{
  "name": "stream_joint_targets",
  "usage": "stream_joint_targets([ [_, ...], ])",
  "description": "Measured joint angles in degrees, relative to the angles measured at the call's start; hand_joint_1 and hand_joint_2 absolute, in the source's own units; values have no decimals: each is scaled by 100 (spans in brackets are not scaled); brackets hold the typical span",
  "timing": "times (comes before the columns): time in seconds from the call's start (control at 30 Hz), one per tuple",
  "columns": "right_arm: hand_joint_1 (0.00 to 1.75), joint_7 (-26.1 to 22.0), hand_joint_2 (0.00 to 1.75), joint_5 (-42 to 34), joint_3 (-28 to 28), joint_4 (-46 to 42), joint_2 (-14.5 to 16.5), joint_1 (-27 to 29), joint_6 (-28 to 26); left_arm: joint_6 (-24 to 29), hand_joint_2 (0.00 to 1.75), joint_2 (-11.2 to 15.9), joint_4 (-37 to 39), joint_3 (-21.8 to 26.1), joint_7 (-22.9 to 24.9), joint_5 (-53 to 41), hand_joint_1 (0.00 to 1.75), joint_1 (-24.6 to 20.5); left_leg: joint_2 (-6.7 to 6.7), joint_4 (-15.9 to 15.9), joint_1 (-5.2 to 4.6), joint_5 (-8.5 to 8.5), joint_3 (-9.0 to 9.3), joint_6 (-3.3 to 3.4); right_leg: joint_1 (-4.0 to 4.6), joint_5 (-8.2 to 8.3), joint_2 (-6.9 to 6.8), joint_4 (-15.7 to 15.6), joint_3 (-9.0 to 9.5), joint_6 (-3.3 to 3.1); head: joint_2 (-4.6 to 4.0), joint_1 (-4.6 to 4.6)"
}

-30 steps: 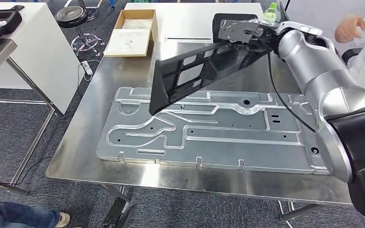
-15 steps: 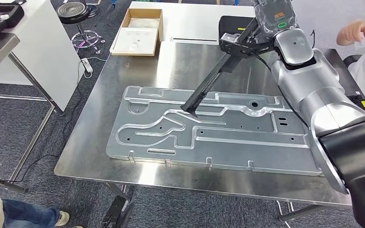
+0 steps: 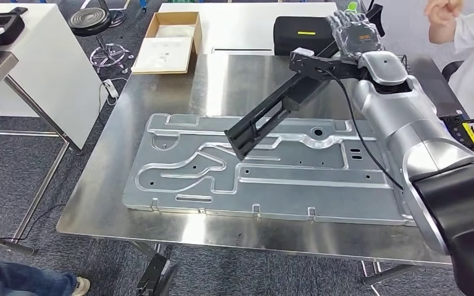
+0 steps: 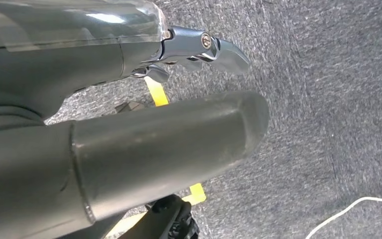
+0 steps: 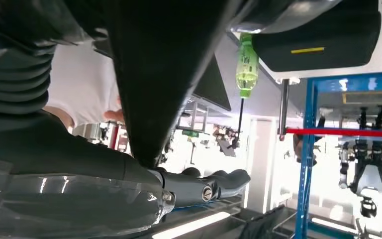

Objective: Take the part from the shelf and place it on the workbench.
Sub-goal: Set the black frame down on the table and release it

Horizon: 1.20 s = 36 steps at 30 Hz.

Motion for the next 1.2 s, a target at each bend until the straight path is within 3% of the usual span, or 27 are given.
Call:
stream_joint_targets([
  [0.07, 0, -80, 0, -139, -33, 1, -1, 8, 55, 5, 0, 6, 0, 0, 1, 0, 0, -5, -3, -793, -27, 406, 370, 92, 16, -8, 7, -6, 25, 5, 0, 2],
  [0.13, 0, -196, 0, -272, -117, 6, -1, 10, 234, 3, 0, 18, 0, -1, 1, 1, 0, -15, -4, -1378, -73, 598, 644, 180, 18, 0, 12, -24, 29, 40, 0, 2],
  [0.23, 0, -199, 0, -136, -193, 14, -3, 30, 284, -1, 0, 26, 0, -4, 3, 1, 0, -7, -5, -1553, -85, 633, 709, 230, 7, 27, 8, -65, 21, 137, 0, 1],
  [0.3, 0, -263, 0, -269, -272, 19, -24, 31, 341, -3, 0, 28, 0, -9, 3, 3, 0, -10, 3, -1659, -52, 697, 750, 272, 19, -99, 1, 82, -39, 182, 0, 9],
  [0.4, 0, -240, 0, -433, -425, 21, -40, 71, 290, -4, 0, 26, 0, -25, 3, 5, 0, -21, 13, -1708, -46, 735, 765, 309, 20, -570, -2, 988, -454, 208, 0, 14],
  [0.43, 0, -227, 0, -425, -455, 24, -48, 100, 263, -4, 0, 26, 0, -29, 4, 5, 0, -17, 11, -1701, -48, 733, 763, 310, 14, -652, -4, 1254, -582, 220, 0, 15],
  [0.47, 0, -227, 0, -369, -468, 26, -61, 129, 213, -5, 0, 26, 0, -32, 4, 5, 0, -10, 6, -1688, -48, 728, 760, 308, 5, -629, -6, 1349, -635, 230, 0, 16],
  [0.5, 0, -237, 0, -302, -473, 24, -74, 149, 153, -6, 0, 26, 0, -34, 4, 5, 0, -4, 1, -1668, -46, 718, 758, 303, -5, -525, -8, 1276, -605, 237, 0, 17],
  [0.57, 0, -223, 0, -15, -457, -33, -97, 177, -205, -3, 0, 24, 0, -42, 7, 3, 0, -3, -7, -1591, -43, 669, 740, 268, -21, -176, -19, 623, -283, 238, 0, 19],
  [0.63, 0, -330, 0, 24, -453, -112, -111, 198, -504, 9, 0, 22, 0, -57, 22, 1, 0, -19, -12, -1499, -60, 616, 695, 212, -6, -5, -17, 94, -30, 205, 0, 14],
  [0.73, 0, -609, 0, -225, -549, -171, -119, 298, -493, 19, 0, 22, 0, -77, 43, 1, 0, -24, -16, -1473, -70, 597, 666, 141, 17, -4, 2, 19, -11, 110, 0, 9],
  [0.8, 0, -690, 0, -155, -574, -220, -122, 338, -513, 18, 0, 22, 0, -82, 45, 0, 0, -25, -12, -1330, -59, 479, 606, 76, -4, 18, 4, -4, -11, 45, 0, 7],
  [0.83, 0, -735, 0, -162, -578, -246, -123, 345, -538, 17, 0, 22, 0, -85, 45, 0, 0, -27, -9, -1114, -48, 339, 514, 42, -18, 28, 3, -15, -10, 20, 0, 6],
  [0.9, 0, -838, 0, -359, -633, -302, -124, 378, -576, 14, 0, 22, 0, -89, 47, -2, 0, -25, -5, -388, -23, -23, 200, -9, -14, 29, 3, -17, -12, -6, 0, 4],
  [0.97, 0, -973, 0, -776, -745, -373, -120, 461, -454, 8, 0, 22, 0, -91, 51, -1, 0, -17, -4, 145, -13, -169, -50, -21, -1, 26, 3, -15, -10, -12, 0, 4],
  [1.0, 0, -1059, 0, -1049, -827, -416, -110, 516, -344, 0, 0, 22, 0, -92, 54, 0, 0, -16, -4, 110, -14, -82, -38, -7, 6, 25, 4, -15, -6, -12, 0, 5],
  [1.03, 0, -1180, 0, -1390, -935, -468, -97, 573, -191, -9, 0, 22, 0, -95, 54, 1, 0, -18, -5, -154, -20, 99, 83, 21, 14, 24, 7, -15, 0, -12, 0, 4],
  [1.1, 0, -1439, 0, -2083, -1245, -585, -58, 680, 119, -29, 0, 25, 0, -104, 54, 1, 0, -28, -7, -967, -52, 468, 475, 119, 29, 22, 11, -21, 10, -5, 0, 5],
  [1.13, 0, -1556, 0, -2397, -1428, -640, -43, 722, 280, -37, 0, 27, 0, -110, 54, 0, 0, -36, -9, -1279, -73, 563, 623, 163, 32, 26, 10, -26, 9, 11, 0, 4],
  [1.2, 0, -1680, 0, -2785, -1774, -732, -15, 809, 499, -46, 0, 30, 0, -120, 55, -1, 0, -41, -15, -1506, -103, 578, 728, 211, 29, 44, 1, -52, 8, 64, 0, 3],
])
